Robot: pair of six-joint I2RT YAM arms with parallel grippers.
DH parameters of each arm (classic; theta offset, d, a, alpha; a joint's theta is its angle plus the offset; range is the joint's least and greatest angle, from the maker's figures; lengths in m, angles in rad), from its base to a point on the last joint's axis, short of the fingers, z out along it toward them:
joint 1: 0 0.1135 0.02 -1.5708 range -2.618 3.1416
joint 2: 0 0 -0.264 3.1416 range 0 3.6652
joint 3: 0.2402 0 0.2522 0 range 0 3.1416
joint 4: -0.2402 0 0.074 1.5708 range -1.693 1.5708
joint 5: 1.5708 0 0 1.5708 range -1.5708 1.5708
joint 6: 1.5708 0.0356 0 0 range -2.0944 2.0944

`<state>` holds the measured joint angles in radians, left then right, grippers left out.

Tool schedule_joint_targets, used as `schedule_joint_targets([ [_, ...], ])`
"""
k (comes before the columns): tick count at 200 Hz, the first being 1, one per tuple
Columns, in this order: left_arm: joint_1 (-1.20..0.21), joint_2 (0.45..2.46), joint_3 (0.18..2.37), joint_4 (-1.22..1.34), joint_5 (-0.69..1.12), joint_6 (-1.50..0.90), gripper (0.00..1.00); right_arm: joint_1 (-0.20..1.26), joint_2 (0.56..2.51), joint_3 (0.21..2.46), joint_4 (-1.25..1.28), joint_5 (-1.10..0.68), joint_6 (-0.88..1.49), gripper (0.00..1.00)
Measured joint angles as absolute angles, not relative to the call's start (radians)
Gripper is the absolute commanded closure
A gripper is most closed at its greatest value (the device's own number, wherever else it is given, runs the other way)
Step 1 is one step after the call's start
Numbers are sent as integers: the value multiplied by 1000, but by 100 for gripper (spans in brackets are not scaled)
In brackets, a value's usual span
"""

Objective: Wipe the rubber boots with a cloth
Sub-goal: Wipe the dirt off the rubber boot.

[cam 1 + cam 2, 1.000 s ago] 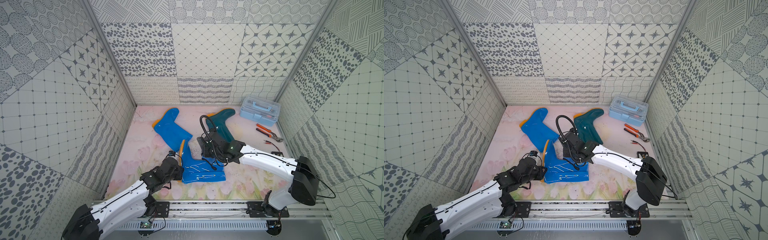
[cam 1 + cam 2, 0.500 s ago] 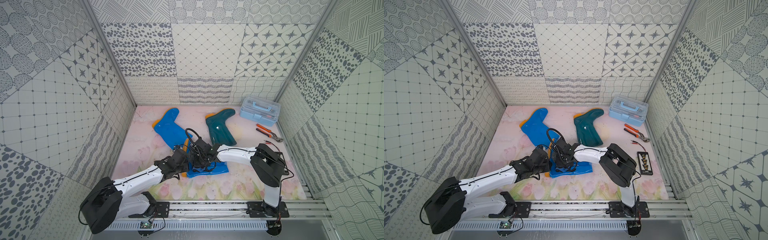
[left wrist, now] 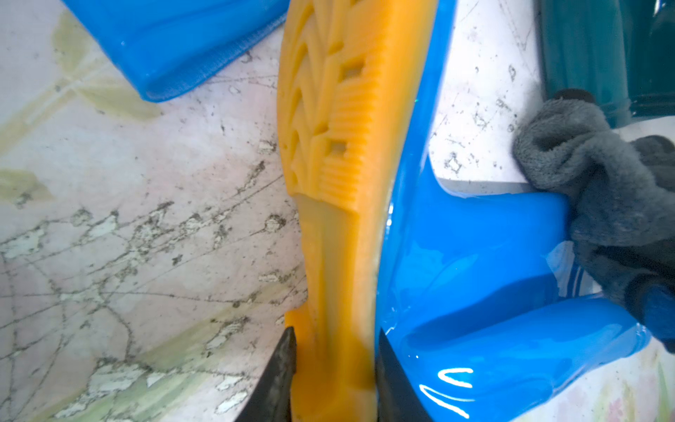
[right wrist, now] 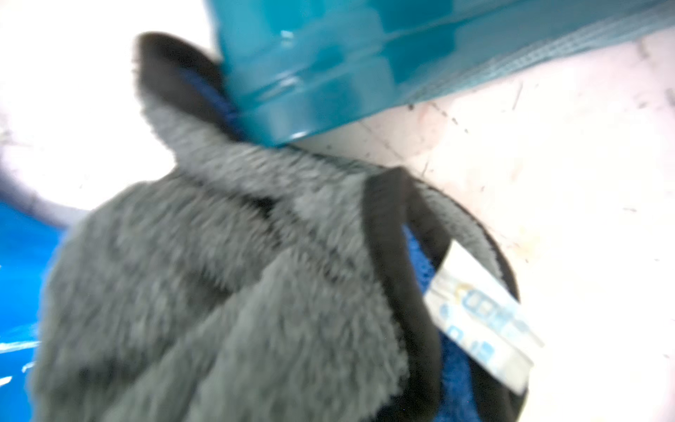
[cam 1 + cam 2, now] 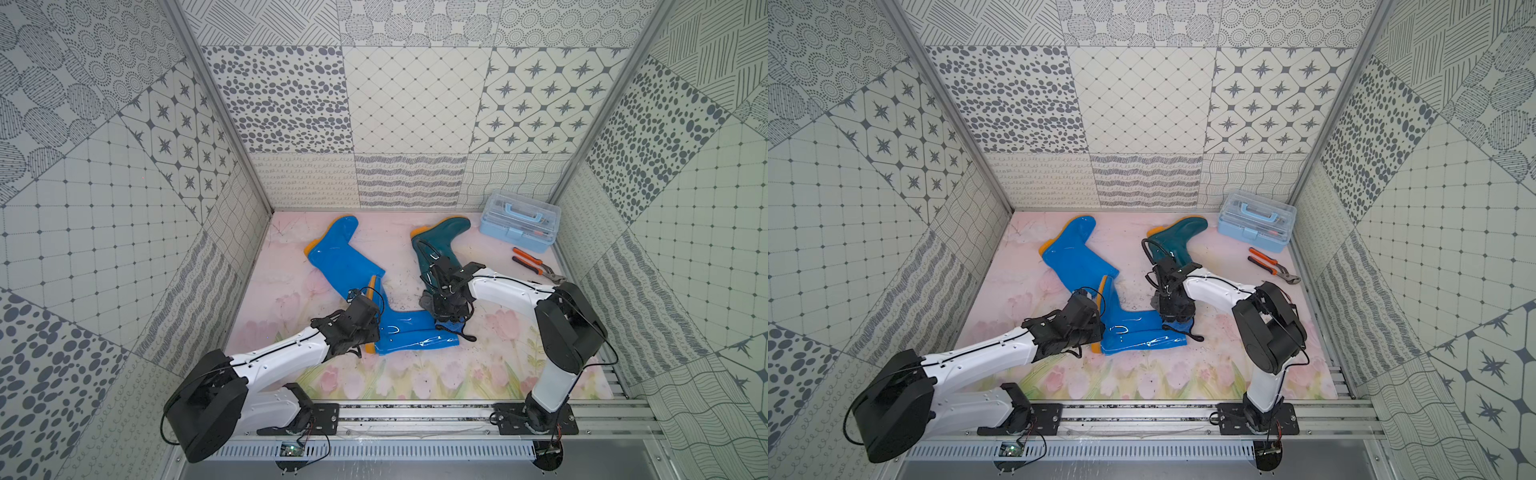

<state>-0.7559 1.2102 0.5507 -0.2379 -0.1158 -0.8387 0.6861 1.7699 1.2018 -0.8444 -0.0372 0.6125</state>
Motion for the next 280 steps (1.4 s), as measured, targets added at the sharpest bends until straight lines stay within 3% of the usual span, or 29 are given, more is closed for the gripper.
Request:
schedule_joint_targets([
  [53, -752, 1299, 593, -180, -90, -847, 100, 882, 1786, 1401, -752, -81, 660, 100],
  [90, -751, 1335, 595, -121, -75, -868, 100, 892, 2025, 1477, -628, -181, 719, 100],
  [128, -751, 1330, 604, -139, -74, -886, 100, 892, 2186, 1716, -896, -180, 662, 100],
  [164, -751, 1298, 605, -183, -59, -878, 100, 879, 2090, 1508, -764, -117, 650, 100],
  [206, -752, 1246, 559, -165, -7, -886, 100, 765, 1938, 1201, -508, -295, 635, 100],
  [239, -752, 1245, 567, -171, 4, -883, 100, 756, 1929, 1239, -568, -305, 620, 100],
  [280, -751, 1230, 566, -179, 46, -873, 100, 626, 1871, 1239, -763, -123, 560, 100],
])
